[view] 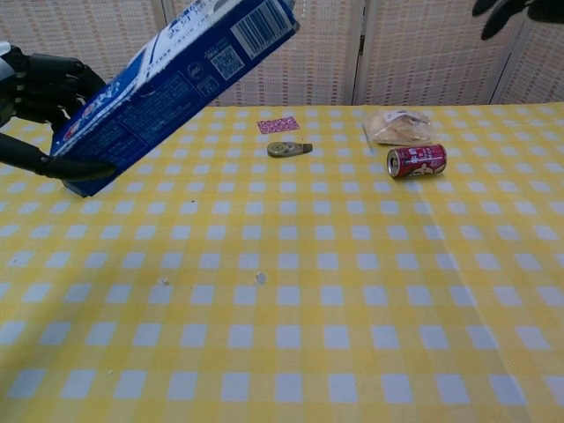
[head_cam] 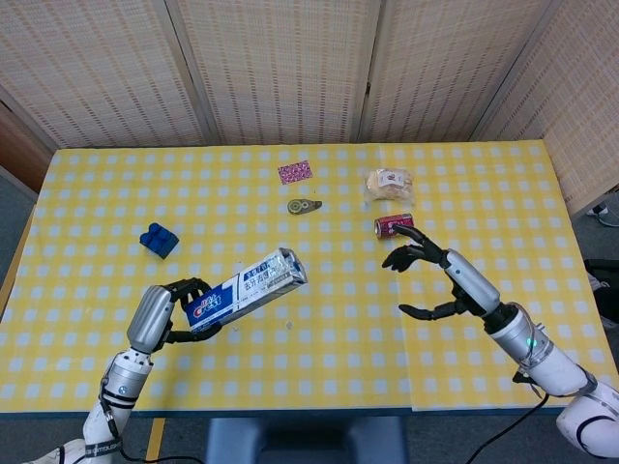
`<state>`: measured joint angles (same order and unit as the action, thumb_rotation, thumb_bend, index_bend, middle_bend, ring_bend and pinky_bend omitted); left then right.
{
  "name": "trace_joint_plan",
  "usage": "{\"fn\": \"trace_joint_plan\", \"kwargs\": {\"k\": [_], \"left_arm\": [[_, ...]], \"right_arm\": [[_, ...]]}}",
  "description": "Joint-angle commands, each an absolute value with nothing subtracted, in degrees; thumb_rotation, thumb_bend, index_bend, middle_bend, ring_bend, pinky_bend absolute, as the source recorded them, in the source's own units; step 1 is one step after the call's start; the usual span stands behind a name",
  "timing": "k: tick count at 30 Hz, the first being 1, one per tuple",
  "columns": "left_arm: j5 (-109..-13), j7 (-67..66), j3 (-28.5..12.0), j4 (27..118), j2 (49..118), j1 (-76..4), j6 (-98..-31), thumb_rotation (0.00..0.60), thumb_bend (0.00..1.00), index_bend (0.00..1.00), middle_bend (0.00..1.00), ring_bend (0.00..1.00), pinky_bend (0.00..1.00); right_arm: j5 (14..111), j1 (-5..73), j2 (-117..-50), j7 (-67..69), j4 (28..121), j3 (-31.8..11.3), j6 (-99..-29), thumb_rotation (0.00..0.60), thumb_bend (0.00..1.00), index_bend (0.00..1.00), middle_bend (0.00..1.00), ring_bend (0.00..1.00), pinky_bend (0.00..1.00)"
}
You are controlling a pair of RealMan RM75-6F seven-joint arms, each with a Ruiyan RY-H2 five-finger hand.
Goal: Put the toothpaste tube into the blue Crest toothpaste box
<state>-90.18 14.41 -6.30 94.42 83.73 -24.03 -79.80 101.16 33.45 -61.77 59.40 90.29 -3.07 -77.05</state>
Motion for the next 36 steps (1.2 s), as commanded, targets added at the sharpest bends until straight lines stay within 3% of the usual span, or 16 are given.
{"fn": "trace_joint_plan", "kwargs": {"k": [1, 8, 15, 36], "left_arm": [[-90.02, 14.17, -6.31, 94.26, 83.69, -24.17, -79.41, 0.6, 0.2, 0.62, 0.75, 0.59, 0.67], [-89.82, 13.44, -6.38, 93.96, 83.87, -24.56, -78.7, 0.6, 0.2, 0.62, 0.75, 0.59, 0.67], [-90.53, 12.26, -6.41, 93.79, 84.13, -24.53, -79.45, 0.6, 0.2, 0.62, 0.75, 0.59, 0.67], [-90.48, 12.98, -6.14, 92.9, 84.29, -24.52, -79.31, 0.6, 0.2, 0.62, 0.75, 0.59, 0.67]], "right_arm": [[101.24, 32.9, -67.17, 40.29, 83.1, -1.46, -73.09, 0.6, 0.52, 0.0, 0.81, 0.83, 0.87], [101.2, 34.39, -71.41, 36.65, 83.35, 0.39, -68.7, 0.6, 0.63, 0.0, 0.86, 0.9, 0.91], [101.77, 33.58, -78.02, 35.88, 82.08, -0.11, -73.22, 0.6, 0.63, 0.0, 0.86, 0.89, 0.91], [103.13, 35.15, -79.46, 42.03, 85.44, -0.47, -77.51, 0.6, 0.63, 0.0, 0.86, 0.87, 0.91]]}}
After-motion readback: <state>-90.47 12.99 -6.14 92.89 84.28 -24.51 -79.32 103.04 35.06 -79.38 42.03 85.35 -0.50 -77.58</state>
